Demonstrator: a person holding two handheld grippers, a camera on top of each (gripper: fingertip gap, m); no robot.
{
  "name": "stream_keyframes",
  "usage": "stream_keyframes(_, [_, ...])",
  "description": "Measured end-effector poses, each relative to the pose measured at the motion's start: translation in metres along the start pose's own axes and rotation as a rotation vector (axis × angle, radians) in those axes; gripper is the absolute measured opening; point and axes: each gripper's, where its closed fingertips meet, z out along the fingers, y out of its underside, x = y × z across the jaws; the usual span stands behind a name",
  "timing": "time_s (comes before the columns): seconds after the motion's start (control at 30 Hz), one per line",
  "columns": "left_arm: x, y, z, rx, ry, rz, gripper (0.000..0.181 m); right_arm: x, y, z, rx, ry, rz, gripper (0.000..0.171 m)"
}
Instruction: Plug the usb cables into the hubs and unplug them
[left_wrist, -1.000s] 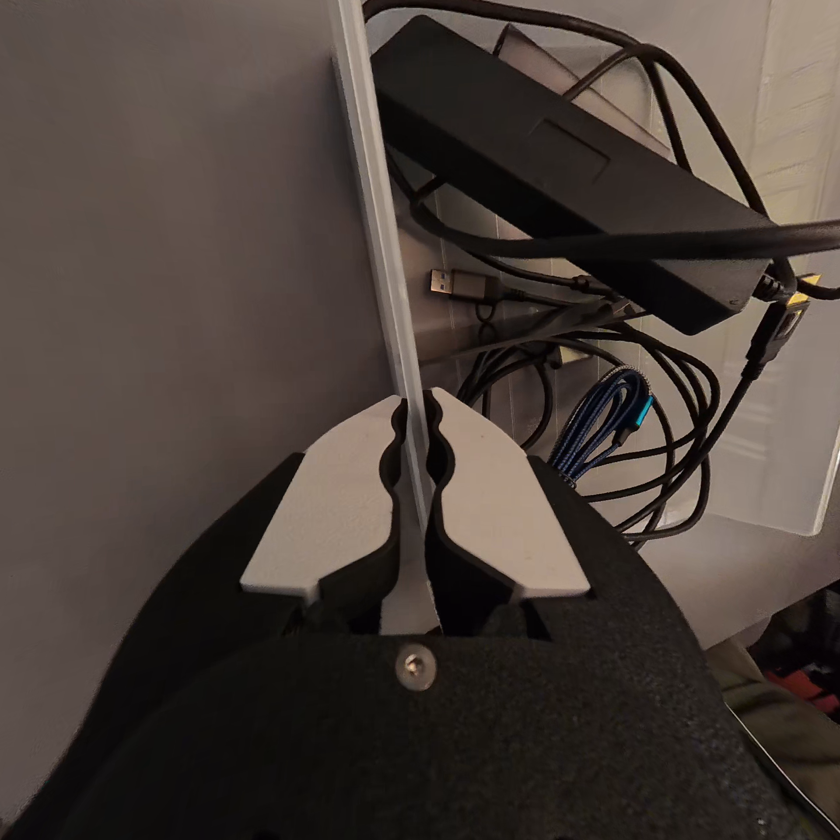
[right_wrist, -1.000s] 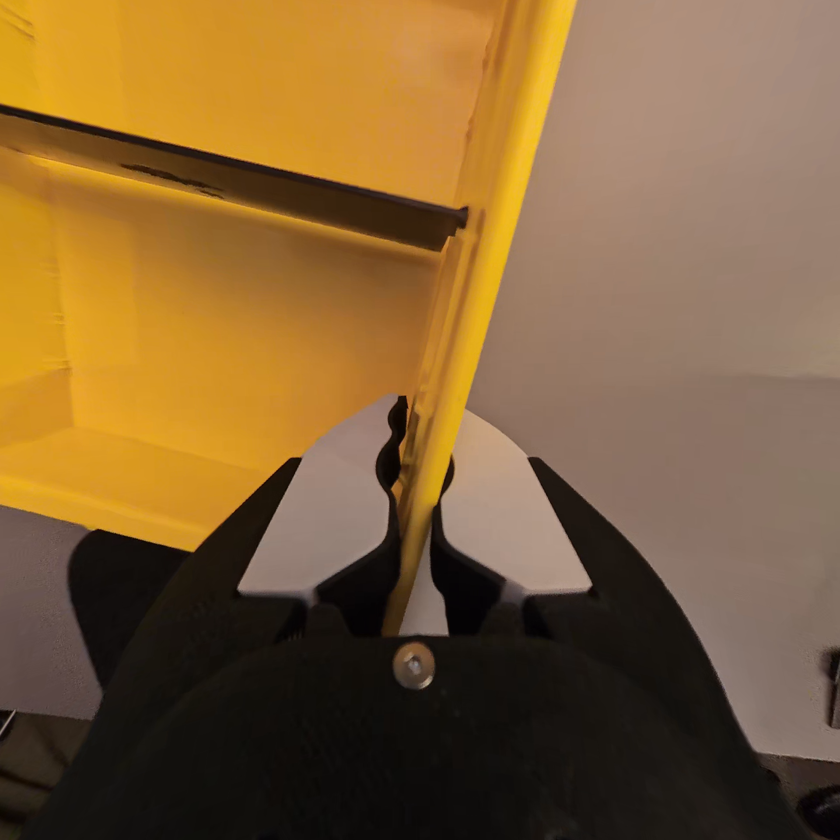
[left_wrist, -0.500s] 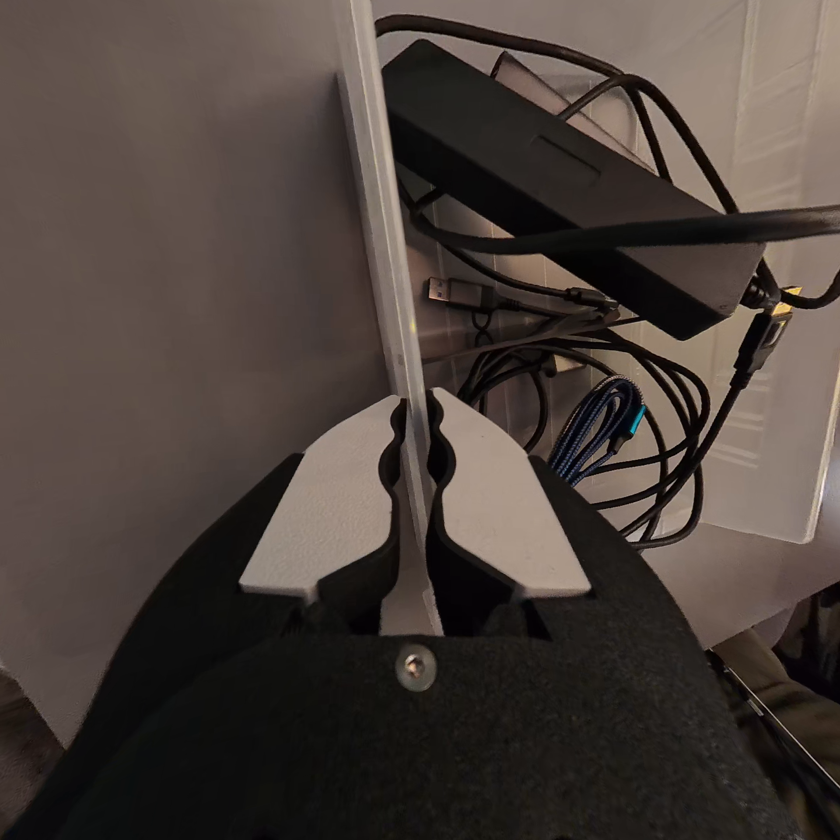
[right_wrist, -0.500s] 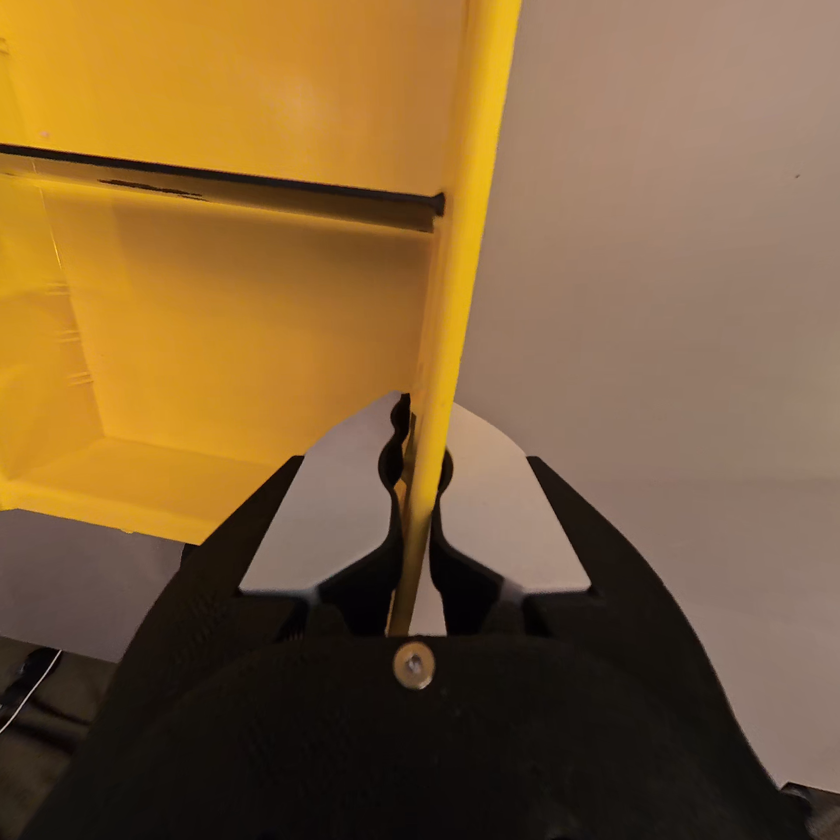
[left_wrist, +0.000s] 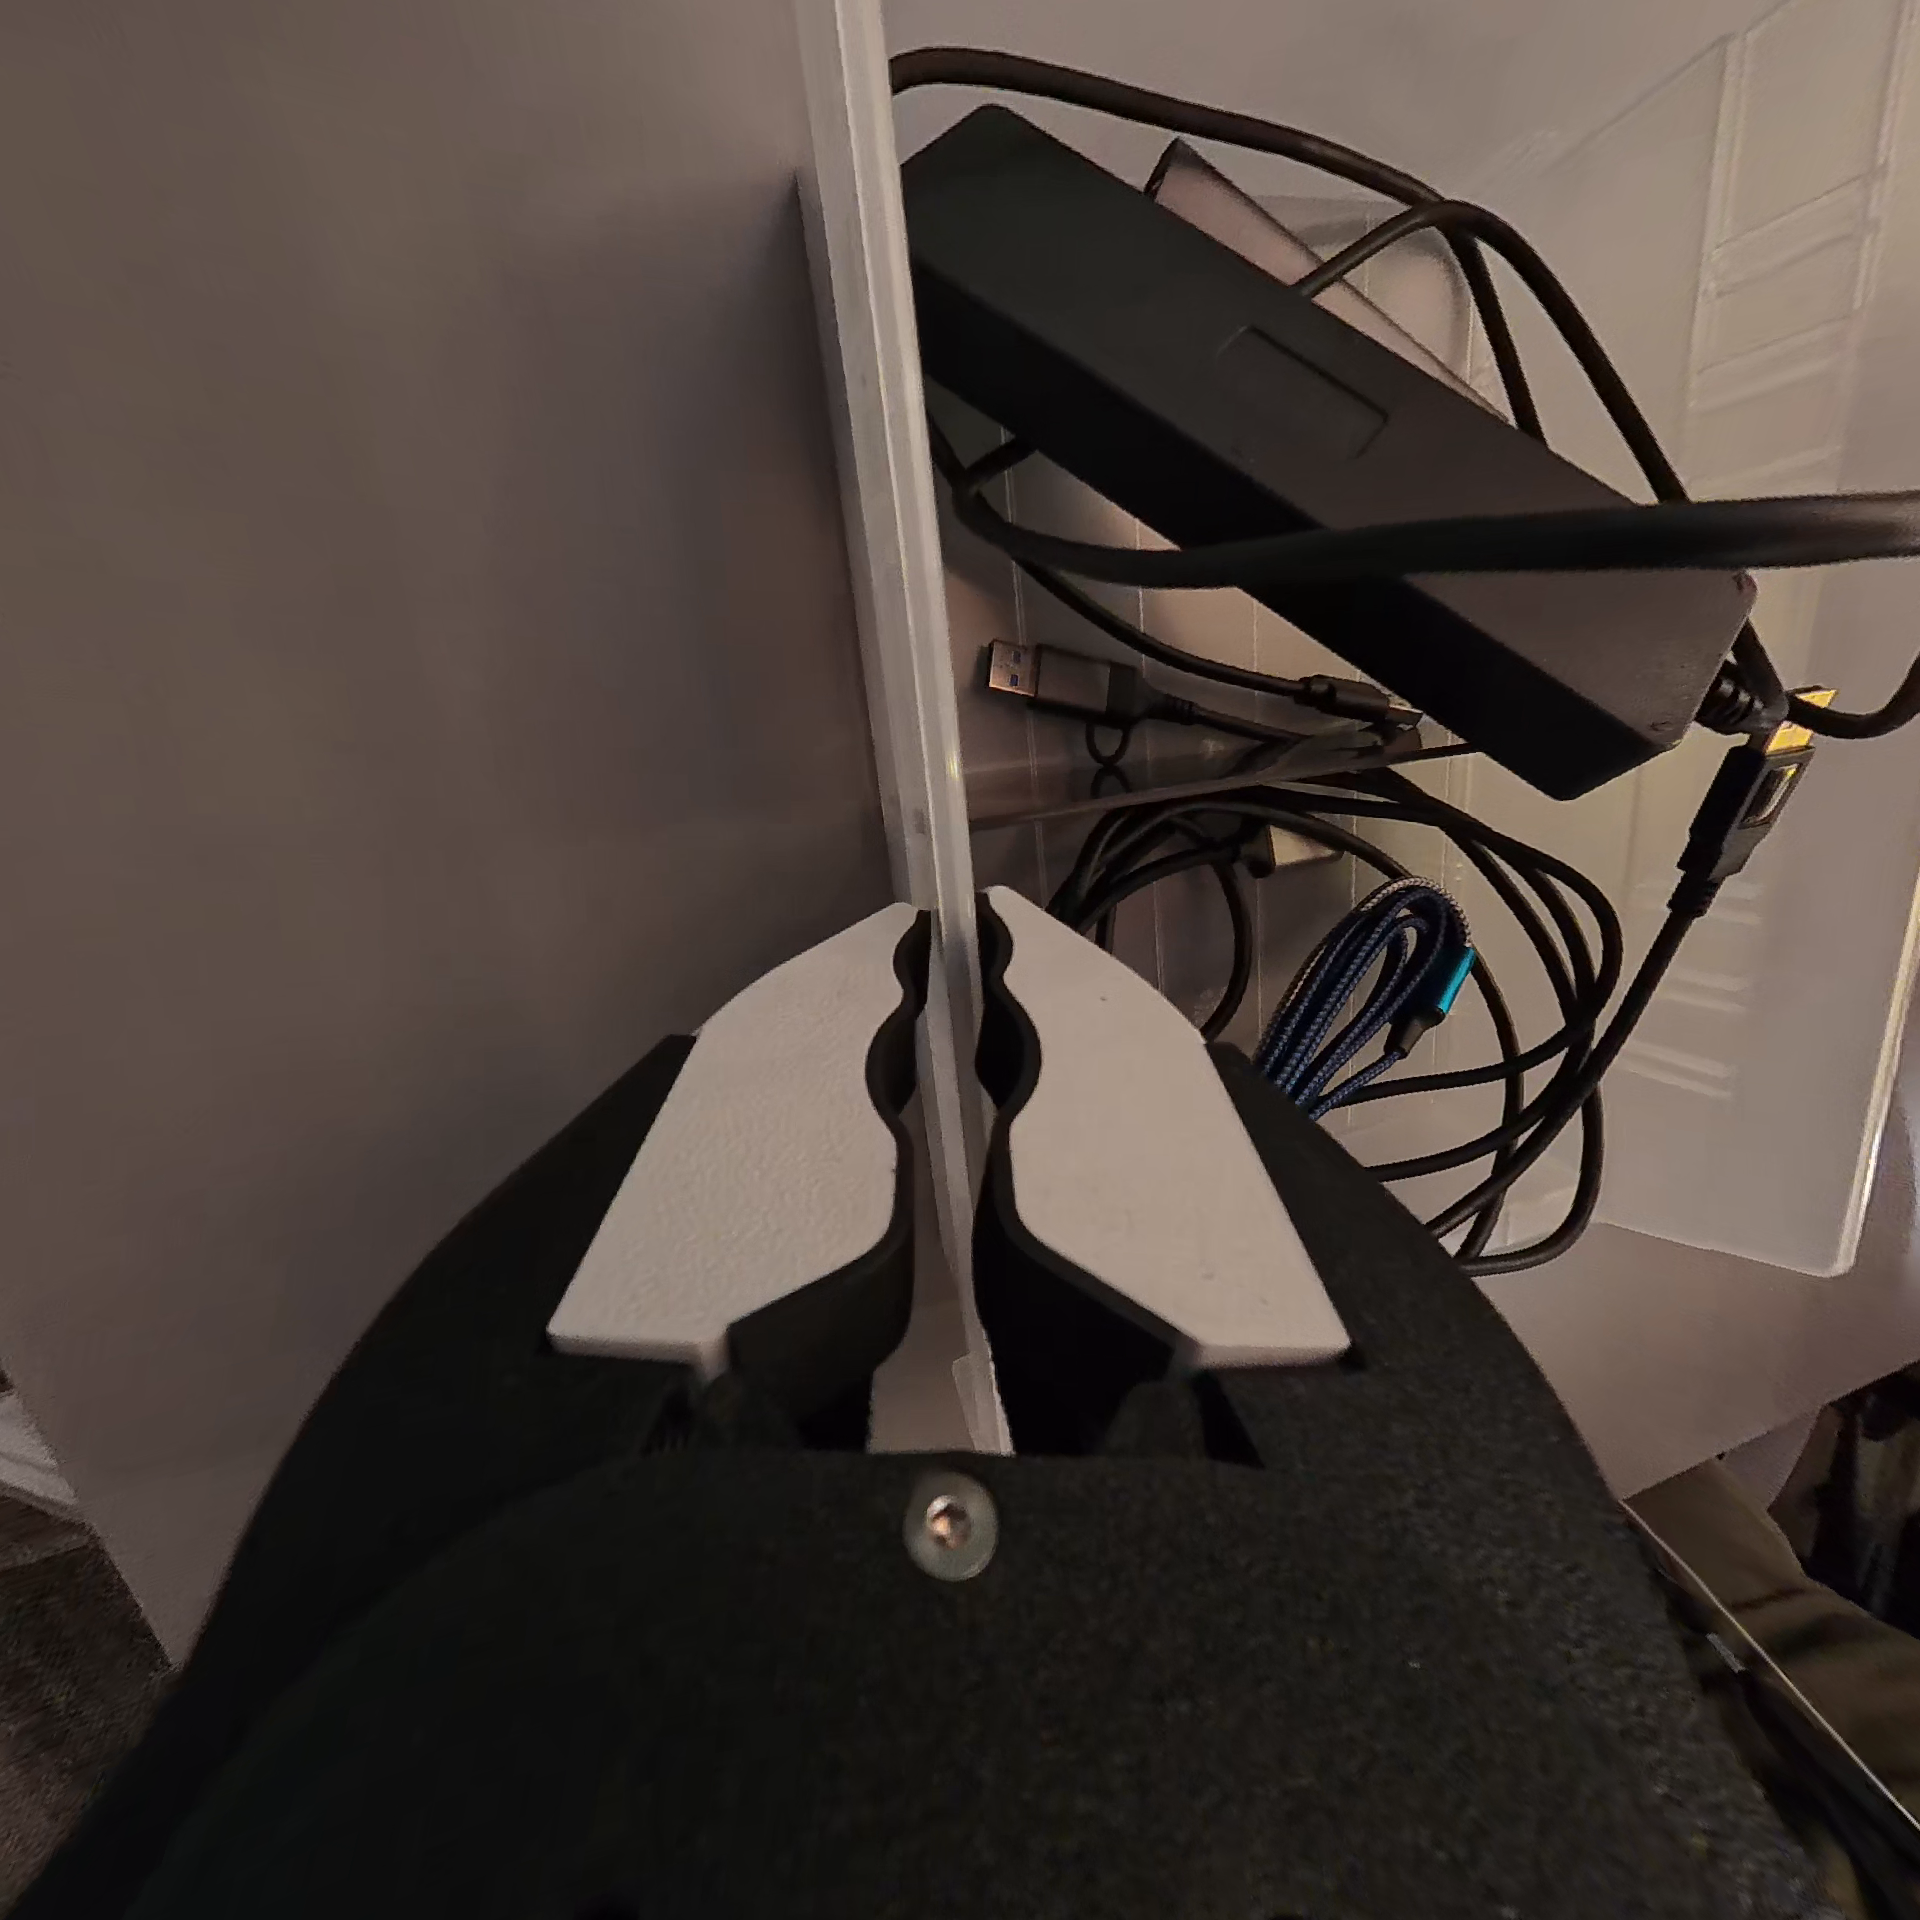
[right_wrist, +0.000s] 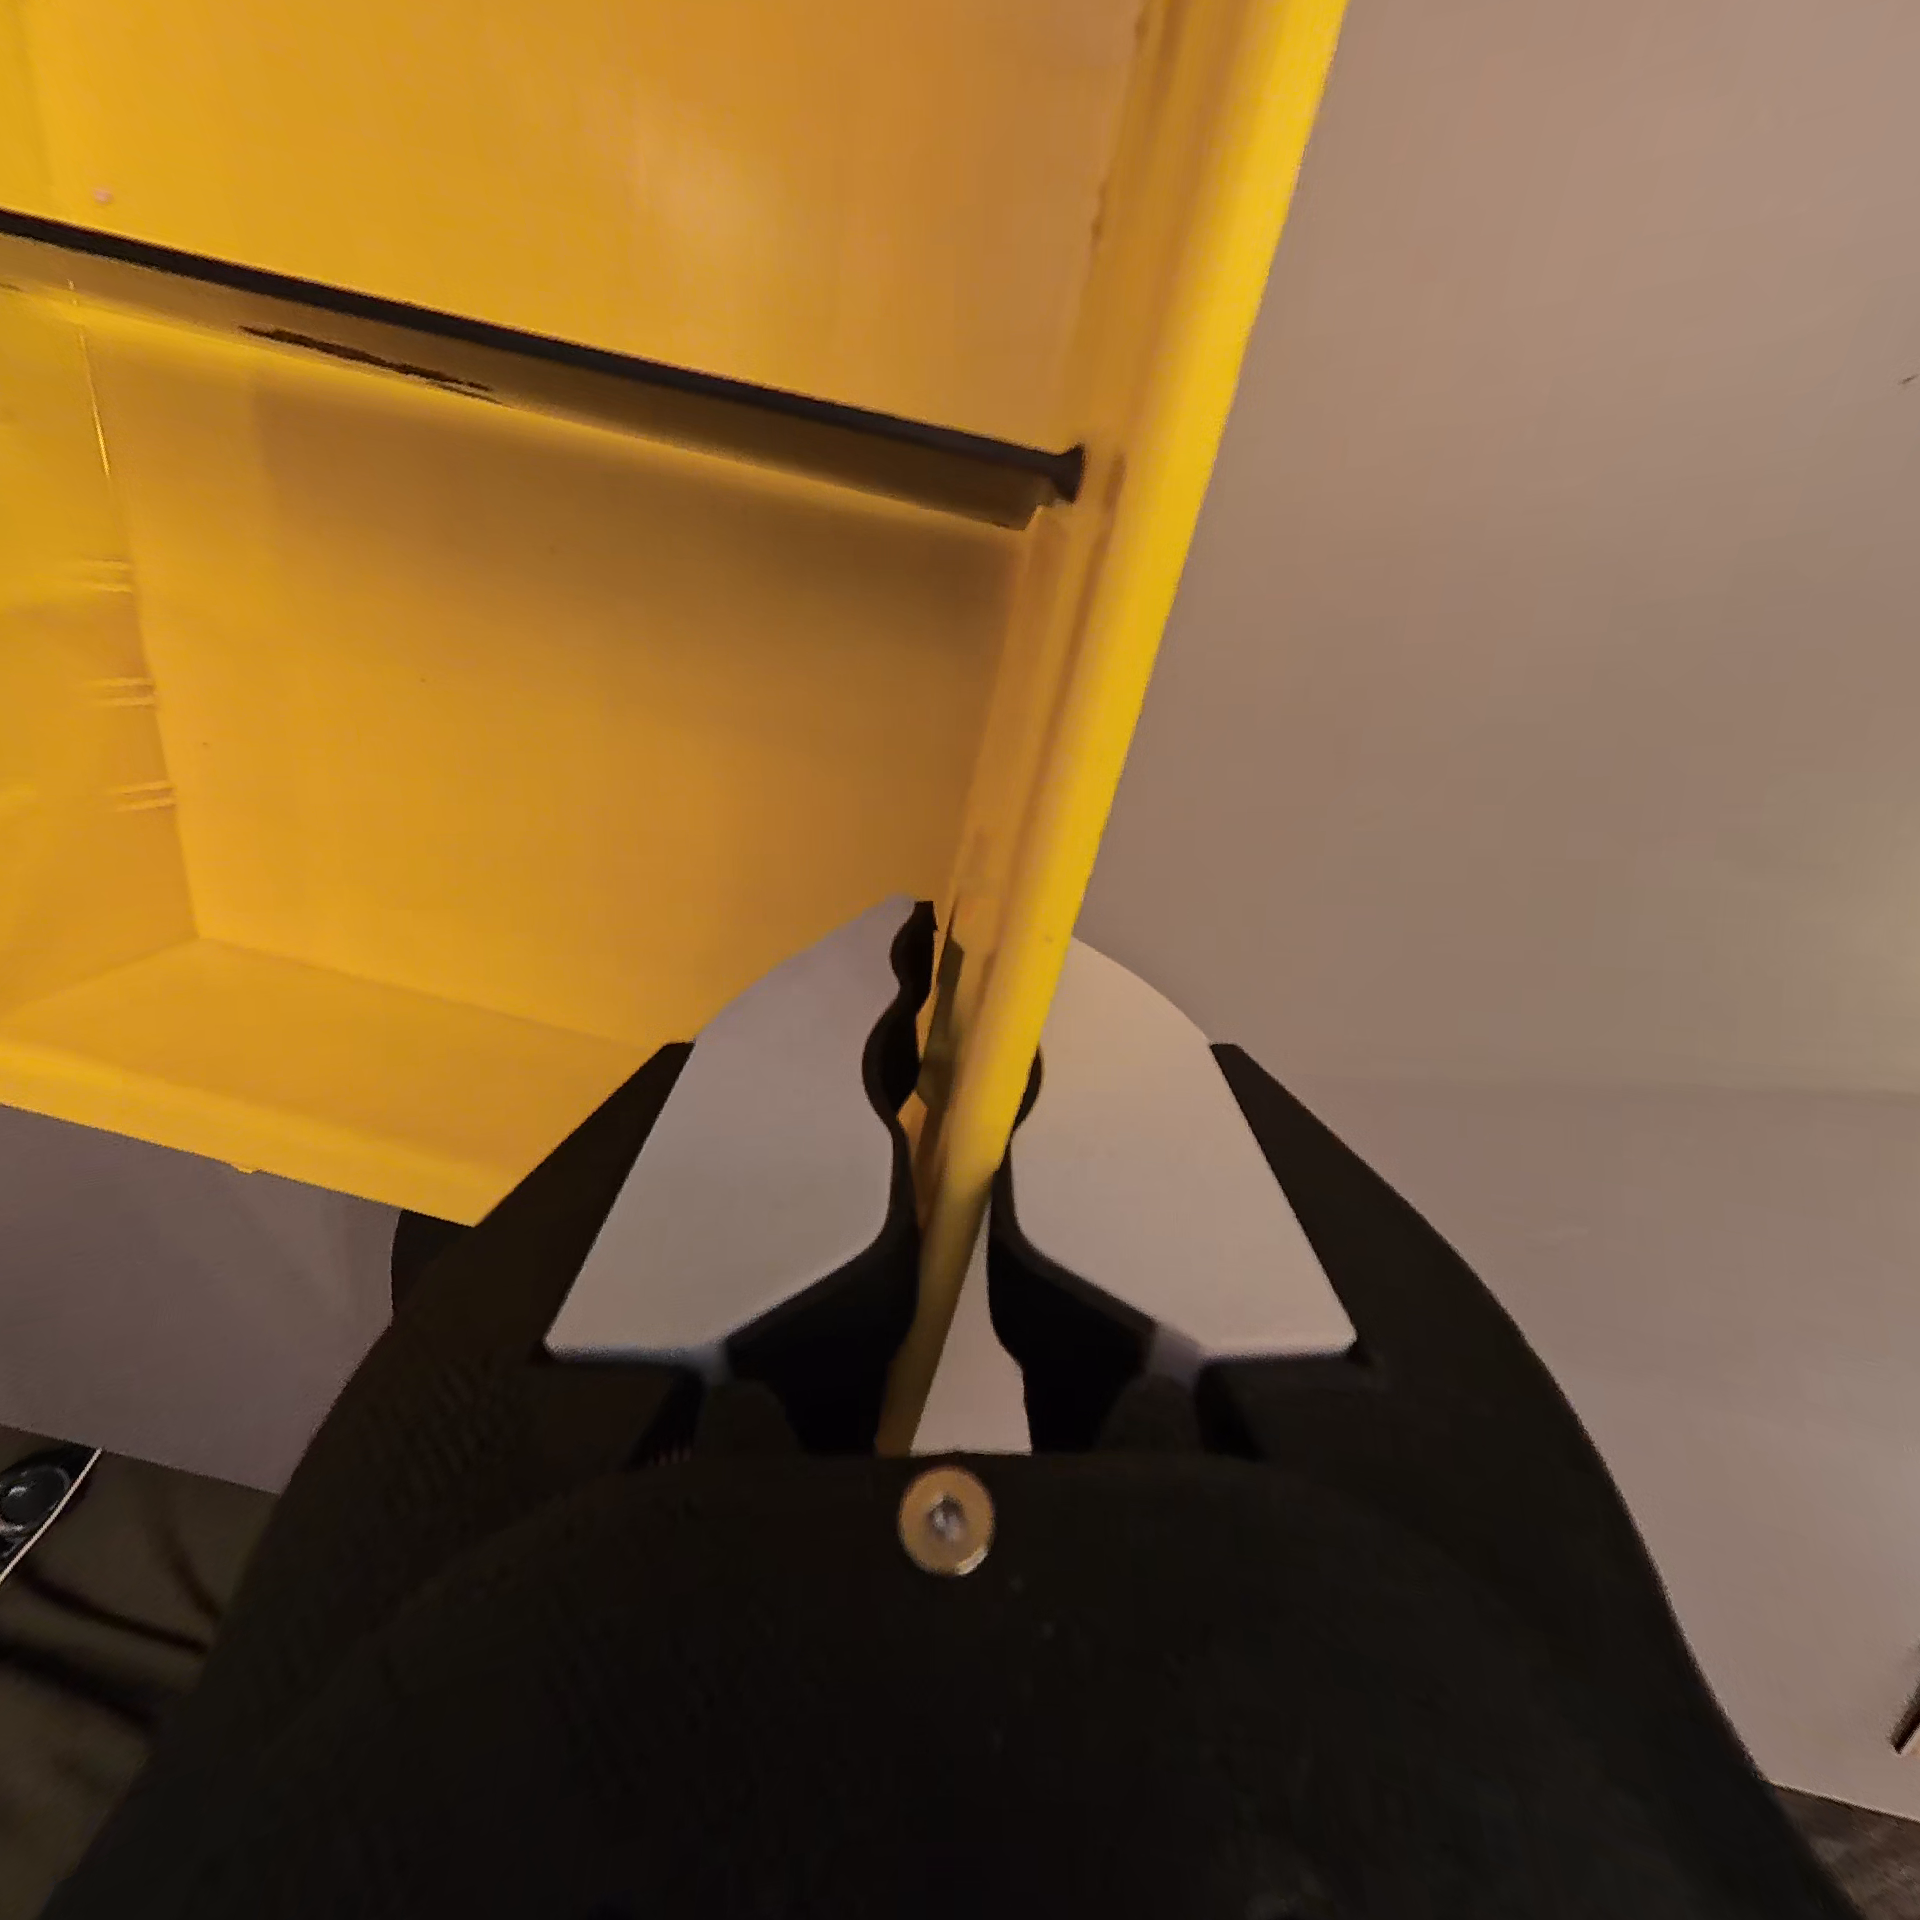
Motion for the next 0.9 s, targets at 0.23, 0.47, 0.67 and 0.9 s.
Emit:
stream_keyframes(0.23, [-0.007, 0.004, -0.004, 0.038, -0.025, 0.011, 0.005, 0.001, -0.001, 0.001, 0.015, 0.014, -0.028, 0.013])
stream_keyframes(0.47, [0.005, -0.029, -0.049, 0.393, 0.09, 0.059, 0.023, 0.007, -0.023, -0.028, 0.206, 0.119, -0.122, 0.033])
stream_keyframes(0.67, [0.037, -0.032, -0.131, 0.77, 0.172, 0.242, 0.033, -0.003, -0.069, -0.123, 0.615, 0.267, -0.331, 0.051])
stream_keyframes(0.9, [0.085, -0.005, -0.145, 0.947, 0.063, 0.529, 0.036, -0.104, -0.102, -0.244, 1.31, 0.084, -0.516, 0.075])
